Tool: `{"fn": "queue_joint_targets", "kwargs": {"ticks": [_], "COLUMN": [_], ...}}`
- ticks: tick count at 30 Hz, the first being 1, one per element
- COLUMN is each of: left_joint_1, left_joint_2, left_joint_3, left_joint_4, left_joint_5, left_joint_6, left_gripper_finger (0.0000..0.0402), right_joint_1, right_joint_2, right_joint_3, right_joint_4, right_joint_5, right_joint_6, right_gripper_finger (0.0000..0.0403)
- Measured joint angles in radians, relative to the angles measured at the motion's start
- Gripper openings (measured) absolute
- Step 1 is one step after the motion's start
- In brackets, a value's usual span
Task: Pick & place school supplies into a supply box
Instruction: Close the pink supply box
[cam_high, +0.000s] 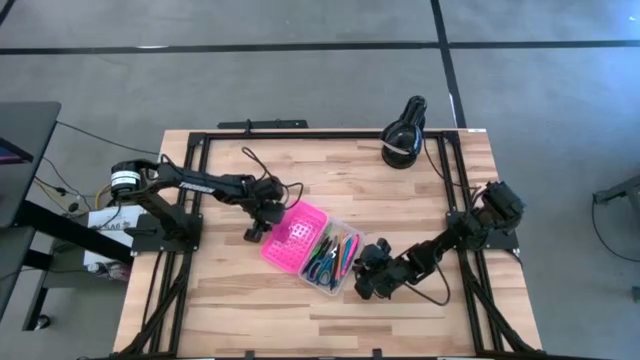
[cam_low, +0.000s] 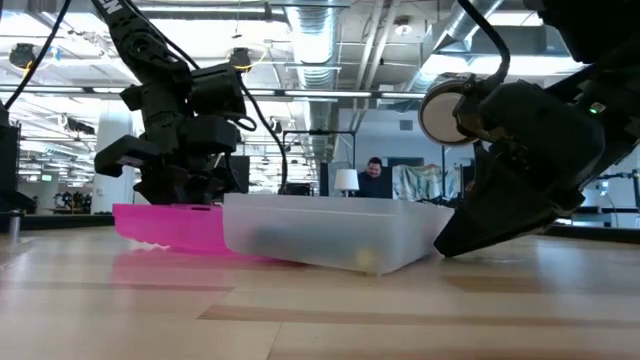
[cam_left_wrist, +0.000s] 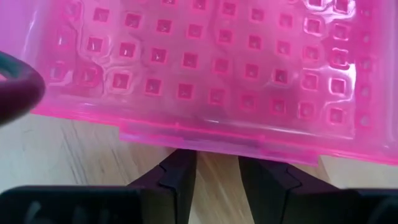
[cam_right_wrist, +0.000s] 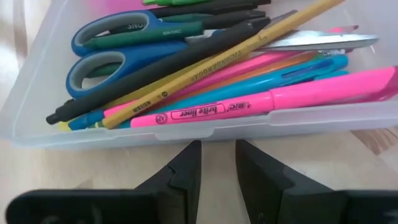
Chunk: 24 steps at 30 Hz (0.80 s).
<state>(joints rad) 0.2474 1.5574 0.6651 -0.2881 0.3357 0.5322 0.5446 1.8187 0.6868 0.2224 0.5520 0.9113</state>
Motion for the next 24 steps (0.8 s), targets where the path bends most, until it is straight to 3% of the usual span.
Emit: {"fn": "queue_joint_targets", "kwargs": {"ticks": [24], "left_joint_1": [-0.013], "left_joint_2": [-0.012], "left_joint_3": [-0.001], "left_joint_4": [0.006], "left_joint_5": [0.022], "left_joint_6": [-0.004], "left_gripper_finger": [0.0114], "right_joint_1": [-0.014], "right_joint_2": [-0.001], "right_joint_3": [0.0], "right_joint_4": [-0.004], "right_joint_5": [-0.028], "right_joint_6": [-0.022], "right_gripper_finger": [0.0092]}}
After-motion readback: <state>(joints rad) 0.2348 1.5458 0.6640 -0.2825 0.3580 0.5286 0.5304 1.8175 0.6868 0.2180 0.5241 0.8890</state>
